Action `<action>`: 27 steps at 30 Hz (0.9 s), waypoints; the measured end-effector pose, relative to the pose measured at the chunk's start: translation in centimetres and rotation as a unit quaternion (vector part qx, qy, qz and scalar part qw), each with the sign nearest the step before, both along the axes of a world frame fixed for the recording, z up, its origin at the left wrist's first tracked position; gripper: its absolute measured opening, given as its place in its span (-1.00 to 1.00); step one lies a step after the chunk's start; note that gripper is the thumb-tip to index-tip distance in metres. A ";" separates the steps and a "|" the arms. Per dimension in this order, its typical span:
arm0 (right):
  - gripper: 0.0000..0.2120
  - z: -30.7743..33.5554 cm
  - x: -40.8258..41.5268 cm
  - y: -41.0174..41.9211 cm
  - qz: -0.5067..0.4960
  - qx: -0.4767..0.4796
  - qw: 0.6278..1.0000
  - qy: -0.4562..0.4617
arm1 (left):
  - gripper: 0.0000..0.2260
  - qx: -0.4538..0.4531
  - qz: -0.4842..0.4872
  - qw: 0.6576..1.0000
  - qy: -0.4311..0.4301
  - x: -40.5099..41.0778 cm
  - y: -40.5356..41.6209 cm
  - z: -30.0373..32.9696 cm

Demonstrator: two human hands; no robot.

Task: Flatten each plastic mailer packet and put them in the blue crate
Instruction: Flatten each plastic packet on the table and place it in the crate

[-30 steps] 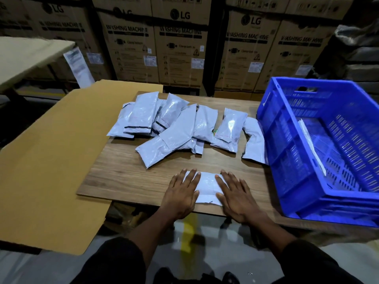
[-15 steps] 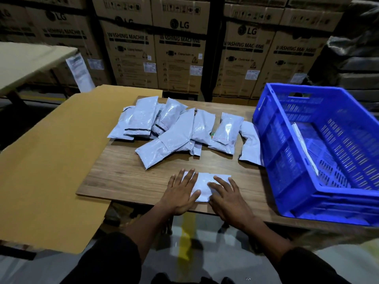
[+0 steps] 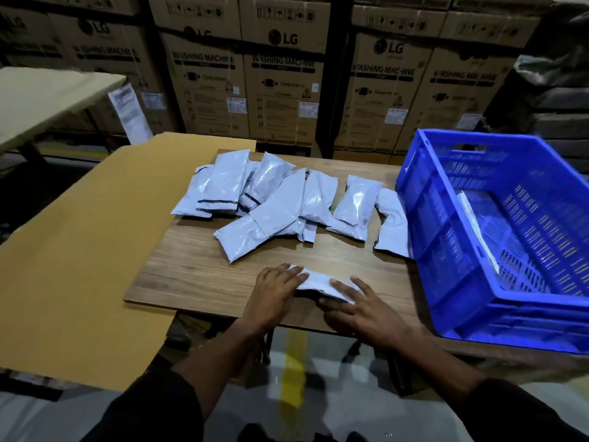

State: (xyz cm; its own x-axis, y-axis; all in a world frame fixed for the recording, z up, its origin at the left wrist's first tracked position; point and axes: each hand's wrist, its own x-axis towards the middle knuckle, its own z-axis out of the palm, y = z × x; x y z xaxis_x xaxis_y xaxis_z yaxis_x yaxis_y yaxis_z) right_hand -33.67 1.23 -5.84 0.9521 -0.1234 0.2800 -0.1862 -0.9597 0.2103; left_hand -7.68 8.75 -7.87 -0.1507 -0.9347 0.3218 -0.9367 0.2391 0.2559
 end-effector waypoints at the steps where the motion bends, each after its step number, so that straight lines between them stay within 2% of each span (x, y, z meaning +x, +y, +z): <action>1: -0.77 0.5 0.1 -0.5 -0.016 0.024 1.000 -0.010 | -0.62 -0.026 0.006 0.999 0.023 0.0 -0.2 0.1; 5: -0.80 3.1 1.7 -0.9 -0.114 0.170 0.975 -0.088 | -0.55 -0.104 0.087 0.987 0.091 -0.3 -1.0 1.5; 6: -0.78 3.4 2.0 -1.0 -0.131 0.220 0.957 -0.135 | -0.50 -0.107 0.111 0.983 0.104 -0.5 -1.0 2.1; 8: -0.72 3.8 2.4 -1.5 -0.157 0.352 0.898 -0.214 | -0.44 -0.099 0.128 0.982 0.101 -1.0 -1.0 2.5; 10: -0.66 4.0 2.4 -2.1 -0.192 0.449 0.844 -0.220 | -0.45 -0.049 0.100 0.993 0.045 -1.5 -0.9 1.9; 11: -0.63 4.0 2.2 -2.4 -0.212 0.471 0.832 -0.202 | -0.46 -0.012 0.076 0.997 0.003 -1.6 -0.9 1.3; 14: -0.67 3.4 1.5 -3.8 -0.281 0.429 0.848 -0.131 | -0.43 0.117 0.042 0.990 -0.067 -1.9 -0.9 -0.5; 16: -0.73 2.6 1.5 -4.3 -0.303 0.303 0.899 -0.094 | -0.47 0.101 0.056 0.991 -0.071 -2.3 -0.6 -1.0; 18: -0.76 1.8 2.4 -3.5 -0.299 0.229 0.921 -0.095 | -0.59 0.036 0.075 0.994 -0.064 -2.7 -0.8 -1.0; 20: -0.78 1.4 4.0 -1.9 -0.278 0.237 0.925 -0.104 | -0.67 -0.034 0.076 0.996 -0.043 -3.0 -1.6 -0.5; 22: -0.78 1.1 5.4 -0.6 -0.257 0.273 0.922 -0.099 | -0.70 -0.062 0.050 0.996 -0.028 -3.4 -2.7 -0.1; 27: -0.61 -0.6 6.4 -0.3 -0.286 0.322 0.899 -0.086 | -0.60 0.059 0.054 0.996 0.040 -3.8 -4.9 -0.2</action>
